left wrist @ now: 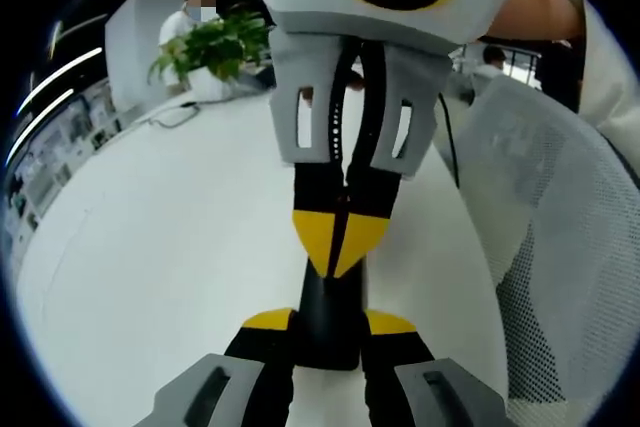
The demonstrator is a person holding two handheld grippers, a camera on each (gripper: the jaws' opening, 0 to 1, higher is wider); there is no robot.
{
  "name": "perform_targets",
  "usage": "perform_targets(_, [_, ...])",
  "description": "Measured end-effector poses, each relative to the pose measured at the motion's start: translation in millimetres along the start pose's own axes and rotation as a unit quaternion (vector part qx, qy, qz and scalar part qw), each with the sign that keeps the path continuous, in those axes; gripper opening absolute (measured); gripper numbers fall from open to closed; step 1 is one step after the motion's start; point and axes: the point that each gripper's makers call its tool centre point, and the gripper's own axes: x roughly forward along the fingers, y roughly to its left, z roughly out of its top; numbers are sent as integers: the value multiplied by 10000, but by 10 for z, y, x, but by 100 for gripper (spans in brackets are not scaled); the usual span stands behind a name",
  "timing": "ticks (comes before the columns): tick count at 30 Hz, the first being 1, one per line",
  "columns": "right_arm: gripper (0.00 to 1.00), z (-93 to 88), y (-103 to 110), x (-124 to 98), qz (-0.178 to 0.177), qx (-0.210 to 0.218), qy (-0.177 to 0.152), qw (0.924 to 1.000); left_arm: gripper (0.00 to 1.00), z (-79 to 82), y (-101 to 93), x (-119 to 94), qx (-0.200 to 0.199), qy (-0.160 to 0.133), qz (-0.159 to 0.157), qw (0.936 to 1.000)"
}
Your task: Press the specified remote control buttons in sequence, fully releasing each button before pressing the next.
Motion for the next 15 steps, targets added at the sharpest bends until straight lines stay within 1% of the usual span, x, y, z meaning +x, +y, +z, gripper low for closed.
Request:
perform_targets(5, [0,-3,0,5,-6,-5,23,10000,24,-18,13,11,-4,-2,1,10000])
perform_targets(11, [0,-6,2,4,-6,-41,43,10000,24,11,-20,0,8,-6,-9,10000])
perform_targets(13, [0,-6,-1,3,0,8,23,10000,24,16,-25,-1,15,-4,-12,10000])
perform_targets(15, [0,-11,-10,-1,5,107,-39,9999,24,-21,18,14,14,-7,-11,10000])
